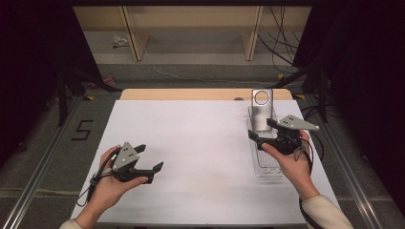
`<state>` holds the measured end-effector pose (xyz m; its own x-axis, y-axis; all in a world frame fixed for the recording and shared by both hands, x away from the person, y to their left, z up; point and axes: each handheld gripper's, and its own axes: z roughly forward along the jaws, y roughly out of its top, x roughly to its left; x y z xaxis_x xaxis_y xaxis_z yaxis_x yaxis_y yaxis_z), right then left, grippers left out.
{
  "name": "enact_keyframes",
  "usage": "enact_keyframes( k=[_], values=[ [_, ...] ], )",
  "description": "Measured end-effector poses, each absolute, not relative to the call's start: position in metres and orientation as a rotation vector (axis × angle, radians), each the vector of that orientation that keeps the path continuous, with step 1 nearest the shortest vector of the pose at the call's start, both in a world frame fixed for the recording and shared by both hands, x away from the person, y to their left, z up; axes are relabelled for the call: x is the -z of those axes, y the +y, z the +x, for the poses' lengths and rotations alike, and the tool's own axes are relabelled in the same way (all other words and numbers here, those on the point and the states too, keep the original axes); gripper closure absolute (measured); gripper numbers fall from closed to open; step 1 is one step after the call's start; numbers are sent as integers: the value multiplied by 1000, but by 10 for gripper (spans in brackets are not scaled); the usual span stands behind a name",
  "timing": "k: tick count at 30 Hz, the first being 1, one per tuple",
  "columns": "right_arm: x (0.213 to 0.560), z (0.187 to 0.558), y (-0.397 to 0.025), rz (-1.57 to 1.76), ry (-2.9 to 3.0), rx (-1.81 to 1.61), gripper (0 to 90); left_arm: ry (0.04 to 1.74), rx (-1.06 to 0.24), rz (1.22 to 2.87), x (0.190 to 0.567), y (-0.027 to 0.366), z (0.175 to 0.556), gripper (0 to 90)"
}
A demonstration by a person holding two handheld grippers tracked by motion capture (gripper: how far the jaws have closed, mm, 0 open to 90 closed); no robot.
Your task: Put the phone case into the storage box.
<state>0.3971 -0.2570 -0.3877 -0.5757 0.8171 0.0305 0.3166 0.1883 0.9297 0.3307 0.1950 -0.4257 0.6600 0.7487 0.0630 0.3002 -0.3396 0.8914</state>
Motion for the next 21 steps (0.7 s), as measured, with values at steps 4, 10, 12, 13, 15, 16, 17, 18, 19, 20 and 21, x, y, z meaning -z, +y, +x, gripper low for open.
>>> enact_keyframes(
  k=[4,10,12,13,15,16,17,18,19,20,21],
  values=[
    [388,393,-257,1050,2007,-1389,161,814,-592,1922,426,194,329,154],
    [391,388,-258,1048,2016,-1403,160,810,-587,1921,426,193,327,154],
    [392,385,-258,1043,2024,-1400,160,809,-588,1918,427,193,326,154],
    [393,384,-258,1041,2027,-1399,160,809,-590,1918,427,193,326,154],
    [395,382,-259,1032,2032,-1402,160,806,-589,1920,427,193,325,154],
    [395,381,-259,1030,2036,-1403,160,805,-590,1923,427,192,325,154],
    [395,380,-259,1027,2035,-1405,161,805,-590,1923,427,192,324,154],
    [395,379,-260,1024,2035,-1406,160,804,-591,1923,427,192,324,154],
    [396,378,-260,1023,2035,-1408,160,803,-591,1921,427,193,324,154],
    [396,377,-260,1020,2036,-1407,160,804,-591,1918,427,193,324,154],
    [396,376,-260,1021,2037,-1408,160,804,-592,1916,427,193,323,154]
  ],
)
